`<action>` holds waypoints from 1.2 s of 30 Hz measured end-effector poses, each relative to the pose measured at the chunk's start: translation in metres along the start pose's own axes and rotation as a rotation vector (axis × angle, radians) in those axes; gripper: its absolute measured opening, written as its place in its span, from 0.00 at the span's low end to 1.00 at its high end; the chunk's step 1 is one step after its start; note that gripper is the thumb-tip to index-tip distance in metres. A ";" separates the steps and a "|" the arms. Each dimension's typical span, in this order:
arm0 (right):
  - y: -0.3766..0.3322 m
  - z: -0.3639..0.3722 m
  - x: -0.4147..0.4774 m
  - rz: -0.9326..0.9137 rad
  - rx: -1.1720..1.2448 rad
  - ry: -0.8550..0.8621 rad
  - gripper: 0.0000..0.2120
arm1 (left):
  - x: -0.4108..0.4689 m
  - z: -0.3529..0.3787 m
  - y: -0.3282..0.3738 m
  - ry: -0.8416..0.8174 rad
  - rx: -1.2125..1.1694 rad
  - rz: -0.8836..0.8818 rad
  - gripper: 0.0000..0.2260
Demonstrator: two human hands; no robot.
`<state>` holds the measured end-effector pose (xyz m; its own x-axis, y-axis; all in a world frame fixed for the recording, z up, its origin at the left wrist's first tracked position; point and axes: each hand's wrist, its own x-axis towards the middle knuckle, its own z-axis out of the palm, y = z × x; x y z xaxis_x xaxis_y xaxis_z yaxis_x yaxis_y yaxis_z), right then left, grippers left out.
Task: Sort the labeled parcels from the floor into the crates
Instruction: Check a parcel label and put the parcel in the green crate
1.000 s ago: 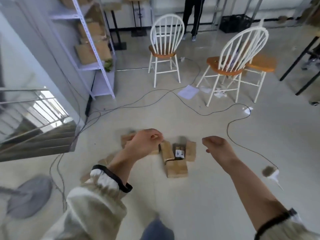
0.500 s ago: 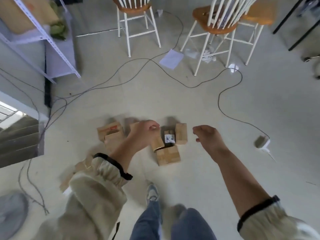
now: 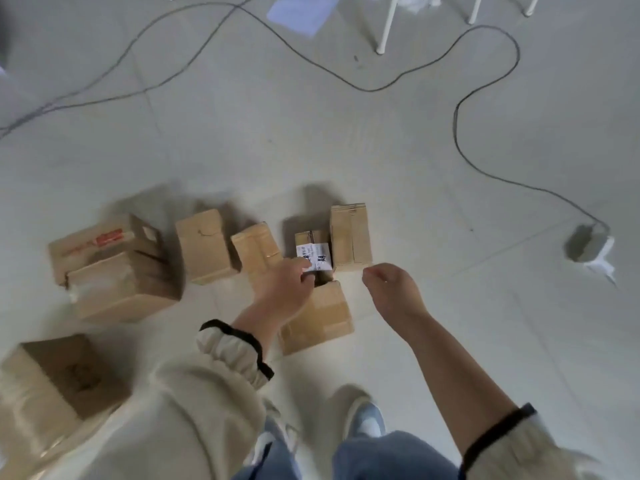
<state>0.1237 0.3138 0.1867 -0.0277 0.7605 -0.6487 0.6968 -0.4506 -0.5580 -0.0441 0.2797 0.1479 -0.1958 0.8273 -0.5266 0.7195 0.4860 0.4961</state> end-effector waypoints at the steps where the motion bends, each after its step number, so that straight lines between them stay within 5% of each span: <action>1: 0.010 0.017 0.033 -0.055 -0.066 0.014 0.09 | 0.030 0.024 -0.016 -0.013 0.069 0.040 0.13; 7: 0.051 0.102 0.205 -0.291 -0.750 0.160 0.25 | 0.164 0.103 -0.088 -0.043 0.696 0.284 0.16; 13: 0.074 0.151 0.270 -0.315 -0.987 0.392 0.39 | 0.201 0.116 -0.121 -0.059 0.924 0.337 0.15; 18: 0.093 0.144 0.273 -0.324 -1.053 0.426 0.37 | 0.187 0.105 -0.148 -0.130 1.077 0.208 0.04; 24: 0.074 0.133 0.278 -0.245 -1.116 0.452 0.38 | 0.199 0.104 -0.145 -0.106 0.926 0.125 0.07; 26: 0.060 0.144 0.280 -0.407 -1.161 0.425 0.33 | 0.203 0.118 -0.135 -0.123 0.693 0.106 0.15; 29: 0.048 0.162 0.284 -0.687 -1.116 0.173 0.32 | 0.201 0.147 -0.130 -0.153 0.568 0.033 0.23; 32: 0.055 0.173 0.295 -0.663 -1.037 -0.052 0.29 | 0.195 0.166 -0.135 -0.079 0.583 0.010 0.16; 36: 0.061 0.168 0.302 -0.588 -0.918 -0.088 0.25 | 0.196 0.155 -0.141 -0.083 0.512 -0.071 0.18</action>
<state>0.0371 0.4371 -0.1304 -0.5569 0.6902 -0.4621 0.8257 0.5202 -0.2181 -0.0805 0.3294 -0.1325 -0.2177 0.7620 -0.6099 0.9441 0.3229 0.0665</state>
